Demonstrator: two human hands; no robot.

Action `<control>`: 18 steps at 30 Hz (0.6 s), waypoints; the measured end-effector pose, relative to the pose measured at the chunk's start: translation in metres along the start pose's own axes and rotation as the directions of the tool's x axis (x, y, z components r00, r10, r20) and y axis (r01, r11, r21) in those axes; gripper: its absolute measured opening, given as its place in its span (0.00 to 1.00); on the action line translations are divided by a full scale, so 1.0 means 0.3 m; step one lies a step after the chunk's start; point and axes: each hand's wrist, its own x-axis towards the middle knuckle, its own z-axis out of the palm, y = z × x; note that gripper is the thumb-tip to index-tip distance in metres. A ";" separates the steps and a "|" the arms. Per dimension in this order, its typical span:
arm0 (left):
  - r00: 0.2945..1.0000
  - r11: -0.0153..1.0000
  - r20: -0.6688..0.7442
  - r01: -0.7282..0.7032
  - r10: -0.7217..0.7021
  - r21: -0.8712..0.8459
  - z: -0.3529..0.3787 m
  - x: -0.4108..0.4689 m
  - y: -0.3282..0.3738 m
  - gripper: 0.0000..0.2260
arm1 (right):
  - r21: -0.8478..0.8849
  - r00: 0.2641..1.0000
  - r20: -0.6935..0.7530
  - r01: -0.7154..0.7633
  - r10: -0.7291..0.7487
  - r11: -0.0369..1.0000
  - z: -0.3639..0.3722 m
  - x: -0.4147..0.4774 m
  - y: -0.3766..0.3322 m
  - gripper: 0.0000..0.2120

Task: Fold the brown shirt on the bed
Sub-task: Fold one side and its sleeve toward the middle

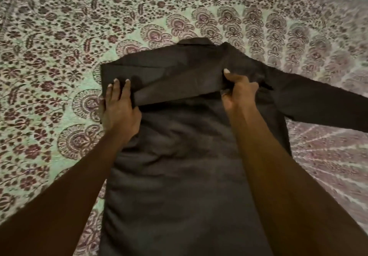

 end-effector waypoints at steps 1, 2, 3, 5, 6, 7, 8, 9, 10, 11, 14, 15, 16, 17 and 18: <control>1.000 1.000 -0.002 -0.010 0.010 0.008 0.011 0.004 0.021 0.35 | 0.013 1.000 -0.014 -0.006 0.006 1.000 -0.029 0.031 -0.014 0.22; 1.000 0.999 0.001 -0.026 0.025 0.028 0.027 0.006 0.043 0.35 | 0.029 0.999 -0.048 -0.013 0.015 0.999 -0.071 0.066 -0.026 0.22; 0.999 0.998 0.010 -0.040 0.040 0.054 0.040 0.009 0.061 0.36 | 0.036 0.996 -0.088 -0.021 0.024 0.999 -0.118 0.094 -0.034 0.24; 0.998 0.992 0.037 -0.059 0.055 0.110 0.065 0.006 0.090 0.36 | -0.007 0.979 -0.202 -0.032 0.030 0.999 -0.212 0.140 -0.048 0.30; 0.997 0.987 0.042 -0.072 0.067 0.141 0.076 0.004 0.099 0.37 | -0.032 0.969 -0.246 -0.028 0.019 0.999 -0.247 0.156 -0.058 0.32; 0.995 0.981 0.043 -0.091 0.085 0.173 0.089 0.002 0.111 0.37 | -0.026 0.966 -0.258 -0.021 0.013 0.999 -0.277 0.176 -0.073 0.32; 0.994 0.974 0.043 -0.109 0.102 0.197 0.102 0.001 0.121 0.37 | -0.002 0.970 -0.241 -0.007 0.007 1.000 -0.292 0.187 -0.093 0.31; 0.993 0.971 0.040 -0.118 0.112 0.209 0.115 0.002 0.132 0.37 | 0.025 0.977 -0.213 0.010 -0.005 1.000 -0.297 0.196 -0.117 0.31; 0.993 0.970 0.035 -0.117 0.112 0.212 0.127 0.003 0.142 0.37 | 0.052 0.980 -0.200 0.017 -0.006 0.999 -0.305 0.211 -0.134 0.30; 0.994 0.972 0.031 -0.107 0.103 0.210 0.134 0.005 0.147 0.37 | 0.072 0.982 -0.191 0.022 -0.008 0.997 -0.313 0.226 -0.143 0.30; 0.998 0.981 0.032 -0.059 0.054 0.187 0.154 0.010 0.169 0.37 | 0.095 0.970 -0.241 0.003 0.021 0.995 -0.373 0.296 -0.155 0.27; 0.999 0.983 0.032 -0.044 0.039 0.179 0.159 0.011 0.175 0.37 | 0.093 0.961 -0.274 -0.008 0.034 0.996 -0.397 0.327 -0.159 0.26; 0.999 0.983 0.031 -0.037 0.031 0.178 0.163 0.011 0.179 0.37 | 0.093 0.956 -0.291 -0.017 0.044 0.995 -0.408 0.344 -0.168 0.24; 0.999 0.982 0.029 -0.039 0.034 0.183 0.168 0.011 0.186 0.38 | 0.107 0.955 -0.291 -0.021 0.051 0.994 -0.413 0.354 -0.184 0.22; 0.999 0.982 0.026 -0.045 0.041 0.186 0.173 0.012 0.191 0.38 | 0.119 0.957 -0.287 -0.007 0.041 0.993 -0.407 0.348 -0.207 0.20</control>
